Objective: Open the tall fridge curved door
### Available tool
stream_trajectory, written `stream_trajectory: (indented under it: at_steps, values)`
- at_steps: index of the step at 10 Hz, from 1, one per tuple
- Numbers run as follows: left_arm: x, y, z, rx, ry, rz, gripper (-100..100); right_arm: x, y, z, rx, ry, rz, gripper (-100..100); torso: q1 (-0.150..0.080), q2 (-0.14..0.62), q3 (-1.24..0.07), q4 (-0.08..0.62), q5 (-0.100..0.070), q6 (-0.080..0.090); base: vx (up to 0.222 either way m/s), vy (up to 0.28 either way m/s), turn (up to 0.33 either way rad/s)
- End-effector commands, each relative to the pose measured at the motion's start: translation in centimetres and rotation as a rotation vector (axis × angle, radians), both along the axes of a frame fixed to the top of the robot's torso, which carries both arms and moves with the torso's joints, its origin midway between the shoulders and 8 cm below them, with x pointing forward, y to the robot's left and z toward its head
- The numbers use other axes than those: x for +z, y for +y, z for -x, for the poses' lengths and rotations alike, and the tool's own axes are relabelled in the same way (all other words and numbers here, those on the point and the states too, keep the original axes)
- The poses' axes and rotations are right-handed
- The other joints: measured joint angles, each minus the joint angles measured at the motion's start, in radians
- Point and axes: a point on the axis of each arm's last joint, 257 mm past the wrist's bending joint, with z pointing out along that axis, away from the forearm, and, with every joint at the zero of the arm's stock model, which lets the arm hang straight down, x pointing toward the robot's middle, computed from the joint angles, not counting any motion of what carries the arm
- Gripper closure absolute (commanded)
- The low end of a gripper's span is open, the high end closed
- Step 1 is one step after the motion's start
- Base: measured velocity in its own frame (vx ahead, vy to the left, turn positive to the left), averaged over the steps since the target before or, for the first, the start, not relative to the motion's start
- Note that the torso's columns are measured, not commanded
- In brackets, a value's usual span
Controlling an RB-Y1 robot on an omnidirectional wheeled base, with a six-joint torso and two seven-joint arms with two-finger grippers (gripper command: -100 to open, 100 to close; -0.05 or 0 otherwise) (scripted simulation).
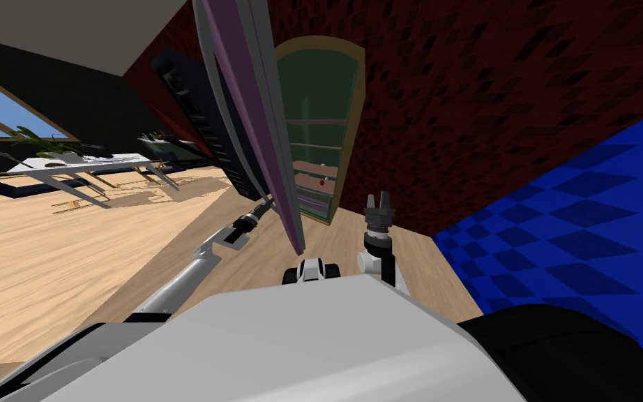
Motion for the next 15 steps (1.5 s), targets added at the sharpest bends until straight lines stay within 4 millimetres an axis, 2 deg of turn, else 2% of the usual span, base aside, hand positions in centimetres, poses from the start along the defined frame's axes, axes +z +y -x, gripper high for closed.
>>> stream_trajectory:
  at_steps: [1,2,3,5,7,8,9,10,15]
  values:
    - [1.3,-1.4,0.4,-0.052,-0.021,0.008,100,0.0,0.0,0.0,0.000,0.000,0.000,0,-0.001,-0.004,-0.002,0.000,0.000,0.000,-0.027,0.336,-0.032]
    - [1.3,-2.3,1.0,-0.085,-0.018,0.011,100,0.0,0.0,0.0,0.000,0.000,0.000,0,0.001,-0.005,-0.003,0.000,0.000,0.001,-0.042,0.388,-0.087]
    - [1.3,-2.3,1.0,-0.085,-0.018,0.011,100,0.0,0.0,0.0,0.000,0.000,0.000,0,0.003,-0.004,-0.002,0.001,0.001,0.001,-0.050,0.319,-0.047]
    - [1.1,-4.2,2.3,-0.152,-0.011,0.017,100,0.0,0.0,0.0,0.000,0.000,0.000,0,-0.003,-0.001,-0.001,-0.001,0.000,0.000,-0.076,0.320,-0.074]
    - [0.7,-3.8,2.5,-0.143,-0.003,0.006,100,0.0,0.0,0.0,0.000,0.000,0.000,0,-0.002,0.010,0.006,-0.001,0.003,-0.003,-0.033,0.226,-0.024]
    - [0.8,-4.7,3.2,-0.177,-0.006,0.003,100,0.0,0.0,0.0,0.000,0.000,-0.001,0,-0.011,0.008,0.005,-0.004,0.001,-0.002,0.028,0.222,-0.020]
    - [0.9,-5.6,3.9,-0.211,-0.009,0.002,100,0.0,0.0,0.0,0.000,0.000,0.000,0,-0.004,0.007,0.004,-0.004,0.001,-0.003,0.041,0.311,-0.057]
    - [0.9,-5.6,3.9,-0.211,-0.009,0.002,100,0.0,0.0,0.0,0.000,0.000,0.000,0,0.003,0.007,0.004,-0.002,0.003,-0.002,0.046,0.276,-0.023]
    - [1.0,-8.3,6.4,-0.313,-0.014,0.003,100,0.0,0.0,0.0,0.000,0.000,0.000,0,-0.002,-0.002,-0.001,-0.002,0.001,0.001,0.042,0.264,-0.029]
